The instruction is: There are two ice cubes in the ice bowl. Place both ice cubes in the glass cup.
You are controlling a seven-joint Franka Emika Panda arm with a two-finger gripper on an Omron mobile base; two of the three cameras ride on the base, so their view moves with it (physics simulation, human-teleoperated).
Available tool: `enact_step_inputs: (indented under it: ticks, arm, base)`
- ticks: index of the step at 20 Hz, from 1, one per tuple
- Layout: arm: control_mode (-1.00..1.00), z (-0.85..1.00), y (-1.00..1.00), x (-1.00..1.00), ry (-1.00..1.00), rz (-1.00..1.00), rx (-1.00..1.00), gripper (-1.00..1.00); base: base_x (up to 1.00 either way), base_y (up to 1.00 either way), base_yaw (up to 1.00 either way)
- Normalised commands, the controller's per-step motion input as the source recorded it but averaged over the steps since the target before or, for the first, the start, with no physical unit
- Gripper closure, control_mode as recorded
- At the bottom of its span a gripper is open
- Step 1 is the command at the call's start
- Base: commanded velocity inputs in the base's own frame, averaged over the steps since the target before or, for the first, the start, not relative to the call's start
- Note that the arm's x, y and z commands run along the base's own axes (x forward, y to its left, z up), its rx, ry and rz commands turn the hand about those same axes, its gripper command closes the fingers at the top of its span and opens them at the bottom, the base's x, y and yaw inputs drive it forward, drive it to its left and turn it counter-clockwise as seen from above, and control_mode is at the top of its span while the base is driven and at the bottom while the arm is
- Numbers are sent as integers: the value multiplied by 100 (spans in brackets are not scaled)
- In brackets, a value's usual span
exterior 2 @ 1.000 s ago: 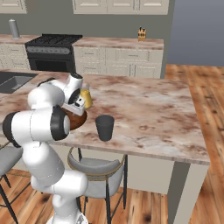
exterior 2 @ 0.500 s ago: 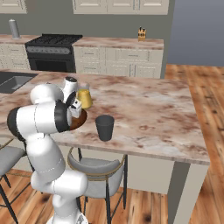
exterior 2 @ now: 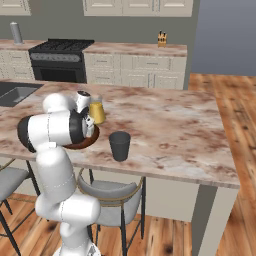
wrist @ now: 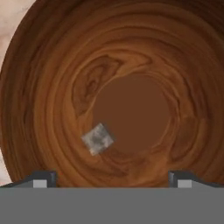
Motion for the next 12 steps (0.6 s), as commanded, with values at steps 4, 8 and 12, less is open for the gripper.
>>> enact_step_inputs:
  ticks: [4,8,12]
  arm:
    - [-100,-23,24,19,10,0,-3,-100]
    - [-100,-23,21,23,7,0,-5,-100]
    - [-100,-30,3,16,8,0,-8,-100]
  base:
    - [0,0,0]
    - [0,0,0]
    - [0,0,0]
